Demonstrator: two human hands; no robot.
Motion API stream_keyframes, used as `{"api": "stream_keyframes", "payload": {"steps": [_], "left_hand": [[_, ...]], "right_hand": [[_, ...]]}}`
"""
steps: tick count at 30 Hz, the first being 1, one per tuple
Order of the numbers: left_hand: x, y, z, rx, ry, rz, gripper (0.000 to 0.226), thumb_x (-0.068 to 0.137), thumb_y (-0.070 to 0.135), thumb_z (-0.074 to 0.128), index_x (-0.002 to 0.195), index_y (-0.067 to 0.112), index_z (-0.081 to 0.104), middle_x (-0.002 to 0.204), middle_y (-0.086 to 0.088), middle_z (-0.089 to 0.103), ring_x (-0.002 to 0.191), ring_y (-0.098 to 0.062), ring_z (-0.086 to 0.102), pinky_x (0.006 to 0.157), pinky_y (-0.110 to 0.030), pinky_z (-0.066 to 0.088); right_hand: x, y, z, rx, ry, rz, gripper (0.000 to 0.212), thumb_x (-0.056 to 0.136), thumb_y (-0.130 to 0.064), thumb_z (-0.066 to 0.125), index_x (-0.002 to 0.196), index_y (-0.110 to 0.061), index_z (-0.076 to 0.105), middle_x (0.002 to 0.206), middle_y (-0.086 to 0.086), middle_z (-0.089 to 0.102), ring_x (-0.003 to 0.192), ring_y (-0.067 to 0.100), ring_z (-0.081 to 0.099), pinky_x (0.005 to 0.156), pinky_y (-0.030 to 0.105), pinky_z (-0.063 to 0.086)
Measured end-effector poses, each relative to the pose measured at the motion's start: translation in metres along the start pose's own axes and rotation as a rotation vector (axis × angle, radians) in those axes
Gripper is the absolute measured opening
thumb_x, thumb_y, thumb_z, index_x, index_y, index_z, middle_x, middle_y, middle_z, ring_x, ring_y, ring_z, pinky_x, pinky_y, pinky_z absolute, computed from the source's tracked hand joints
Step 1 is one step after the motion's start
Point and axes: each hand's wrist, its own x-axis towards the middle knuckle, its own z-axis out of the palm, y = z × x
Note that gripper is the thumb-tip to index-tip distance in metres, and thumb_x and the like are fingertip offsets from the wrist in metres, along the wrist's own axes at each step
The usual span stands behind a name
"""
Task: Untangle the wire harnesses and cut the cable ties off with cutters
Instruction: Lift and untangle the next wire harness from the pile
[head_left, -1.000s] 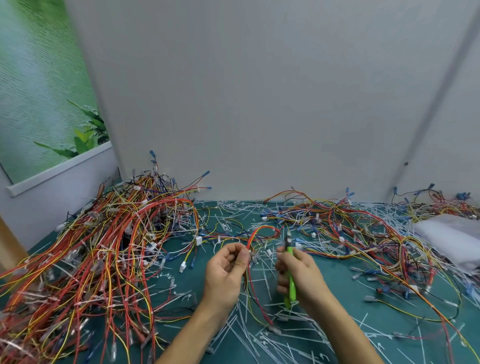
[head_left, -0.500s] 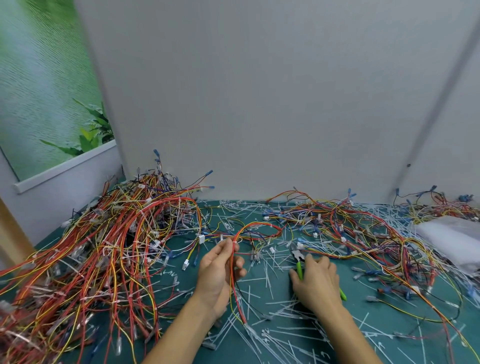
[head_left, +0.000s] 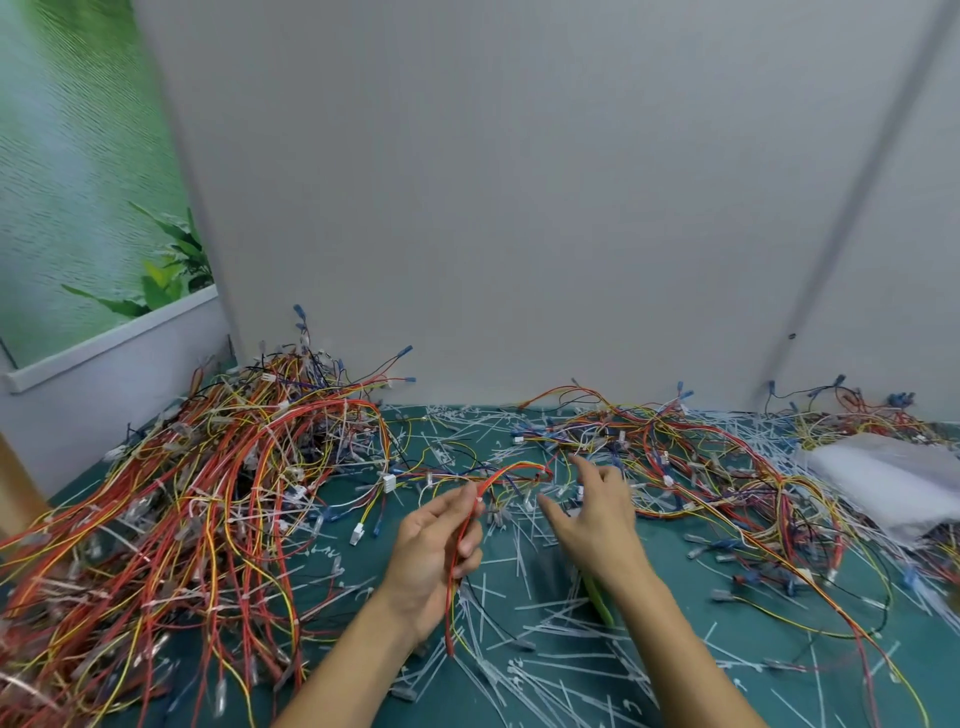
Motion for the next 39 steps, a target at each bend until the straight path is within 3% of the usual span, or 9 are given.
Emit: {"api": "stream_keyframes", "payload": {"steps": [4,8,12,17,23,28,32,36,39], "left_hand": [[-0.006,0.001,0.001,0.102,-0.119,-0.030,0.017,0.090,0.020,0.073,0.079,0.009,0.069,0.072,-0.003,0.053,0.044,-0.006,0.035,0.039,-0.018,0.023],[-0.006,0.003,0.001,0.148,-0.172,-0.032,0.019,0.086,0.025,0.070,0.074,0.011,0.066,0.067,-0.002,0.047,0.043,-0.005,0.032,0.038,-0.017,0.024],[-0.003,0.003,-0.002,0.145,-0.137,-0.041,0.021,0.087,0.026,0.071,0.072,0.013,0.065,0.066,-0.002,0.044,0.043,-0.006,0.032,0.039,-0.018,0.022],[-0.001,0.003,-0.002,0.159,-0.064,0.014,0.023,0.089,0.027,0.067,0.079,0.010,0.057,0.068,-0.003,0.047,0.045,-0.009,0.036,0.040,-0.018,0.028],[-0.009,0.024,0.018,0.731,-0.087,0.232,0.026,0.089,0.034,0.067,0.094,0.009,0.065,0.065,-0.001,0.056,0.057,-0.013,0.049,0.055,-0.022,0.042],[-0.010,0.051,0.064,1.203,-0.385,0.275,0.009,0.095,0.028,0.070,0.087,0.025,0.066,0.067,0.024,0.060,0.060,0.004,0.050,0.061,-0.010,0.038],[-0.007,0.081,0.085,1.317,-0.457,0.216,0.009,0.095,0.029,0.069,0.088,0.026,0.065,0.073,0.015,0.062,0.065,0.001,0.053,0.067,-0.017,0.044],[-0.008,0.099,0.085,1.324,-0.480,0.211,0.003,0.098,0.025,0.065,0.096,0.026,0.063,0.083,0.014,0.061,0.073,0.002,0.054,0.073,-0.017,0.047],[-0.007,0.106,0.082,1.281,-0.509,0.211,0.003,0.098,0.021,0.066,0.098,0.023,0.064,0.086,0.014,0.062,0.078,0.001,0.055,0.077,-0.018,0.048]], "right_hand": [[0.034,-0.017,-0.012,0.131,-0.288,-0.032,0.049,0.094,-0.042,0.070,0.136,-0.018,0.060,0.095,0.002,0.068,0.074,0.010,0.060,0.064,0.025,0.045],[0.051,-0.010,-0.013,0.216,-0.360,-0.002,0.026,0.096,-0.031,0.070,0.118,-0.018,0.072,0.081,-0.003,0.073,0.056,-0.001,0.062,0.052,0.015,0.044],[0.051,-0.008,-0.008,0.309,-0.383,0.015,0.007,0.100,-0.025,0.065,0.106,-0.023,0.068,0.086,0.001,0.077,0.071,0.010,0.074,0.062,0.023,0.054],[0.048,-0.022,-0.022,0.376,-0.171,-0.066,0.028,0.105,-0.021,0.054,0.087,-0.015,0.074,0.075,-0.006,0.076,0.063,0.007,0.071,0.050,0.014,0.046],[0.037,-0.056,-0.044,0.819,-0.023,-0.100,0.032,0.106,-0.032,0.056,0.090,-0.013,0.076,0.083,0.002,0.079,0.077,0.016,0.075,0.058,0.022,0.055],[0.033,-0.087,-0.051,1.285,-0.083,-0.004,0.028,0.109,-0.024,0.046,0.104,-0.007,0.068,0.083,0.009,0.077,0.077,0.021,0.075,0.056,0.021,0.054],[0.032,-0.090,-0.062,1.528,-0.205,0.107,0.032,0.109,-0.033,0.042,0.112,-0.011,0.066,0.090,0.004,0.078,0.077,0.014,0.075,0.058,0.020,0.055],[0.030,-0.083,-0.061,1.588,-0.316,0.101,0.031,0.103,-0.034,0.053,0.118,-0.010,0.065,0.115,0.013,0.075,0.088,0.019,0.073,0.085,0.034,0.052],[0.036,-0.075,-0.060,1.502,-0.342,0.102,0.026,0.102,-0.028,0.057,0.117,-0.008,0.063,0.120,0.017,0.074,0.092,0.024,0.073,0.094,0.041,0.050]]}}
